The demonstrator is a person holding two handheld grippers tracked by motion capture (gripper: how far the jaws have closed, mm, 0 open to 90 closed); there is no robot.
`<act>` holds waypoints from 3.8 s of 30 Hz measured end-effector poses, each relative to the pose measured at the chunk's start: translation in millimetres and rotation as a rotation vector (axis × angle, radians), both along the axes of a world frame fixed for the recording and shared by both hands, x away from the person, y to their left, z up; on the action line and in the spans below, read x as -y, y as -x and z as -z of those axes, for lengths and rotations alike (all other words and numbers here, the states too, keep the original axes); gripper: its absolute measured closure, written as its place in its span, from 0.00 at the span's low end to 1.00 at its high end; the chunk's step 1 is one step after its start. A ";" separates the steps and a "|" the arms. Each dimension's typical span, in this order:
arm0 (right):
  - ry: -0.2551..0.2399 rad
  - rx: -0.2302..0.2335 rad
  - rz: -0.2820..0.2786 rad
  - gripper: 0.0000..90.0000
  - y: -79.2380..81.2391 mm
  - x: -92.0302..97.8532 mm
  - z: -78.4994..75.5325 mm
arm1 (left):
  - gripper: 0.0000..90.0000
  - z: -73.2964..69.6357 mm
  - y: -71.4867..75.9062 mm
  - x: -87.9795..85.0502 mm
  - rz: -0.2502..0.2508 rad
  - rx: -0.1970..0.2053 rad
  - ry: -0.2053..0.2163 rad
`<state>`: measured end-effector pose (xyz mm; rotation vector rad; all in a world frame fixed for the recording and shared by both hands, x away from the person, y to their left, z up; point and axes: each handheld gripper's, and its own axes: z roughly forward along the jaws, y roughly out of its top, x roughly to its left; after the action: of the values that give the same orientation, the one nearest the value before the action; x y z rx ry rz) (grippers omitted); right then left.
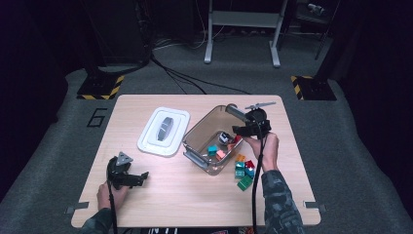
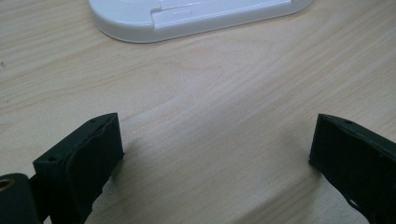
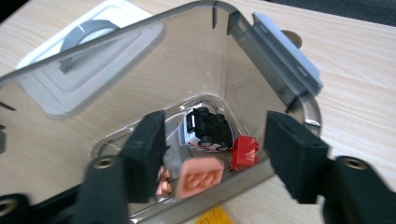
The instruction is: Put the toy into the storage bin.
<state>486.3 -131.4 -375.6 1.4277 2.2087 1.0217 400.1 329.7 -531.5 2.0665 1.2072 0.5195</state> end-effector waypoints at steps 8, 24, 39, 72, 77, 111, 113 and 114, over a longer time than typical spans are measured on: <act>-0.031 0.027 0.018 0.23 25.9 22.5 3.4 | 0.03 -0.7 0.1 -0.3 0.004 -0.008 -0.004; 0.009 -0.089 0.081 0.38 57.6 52.2 69.5 | 0.03 -0.7 0.1 -0.3 0.003 -0.008 -0.004; 0.069 -0.193 0.088 0.86 50.3 52.2 107.6 | 0.03 -0.7 0.1 -0.3 0.003 -0.008 -0.004; 0.171 -0.201 0.099 0.64 42.1 51.9 111.9 | 0.03 -0.6 0.1 -0.3 0.004 -0.007 -0.003; 0.172 -0.204 0.100 0.64 41.5 52.6 112.0 | 0.03 -0.6 0.1 -0.3 0.004 -0.007 -0.004; 0.075 -0.132 0.122 0.65 39.3 55.4 73.5 | 0.03 -0.6 0.1 -0.2 0.003 -0.007 -0.003; 0.067 -0.133 0.126 0.65 39.3 54.5 69.0 | 0.03 -0.6 0.1 -0.2 0.003 -0.007 -0.003; 0.070 -0.120 0.122 0.66 38.8 54.9 67.4 | 0.03 -0.6 0.1 -0.2 0.003 -0.007 -0.004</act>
<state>447.5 -186.2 -443.1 1.6084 2.1843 0.8308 400.0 330.0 -530.9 2.0746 1.2075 0.5137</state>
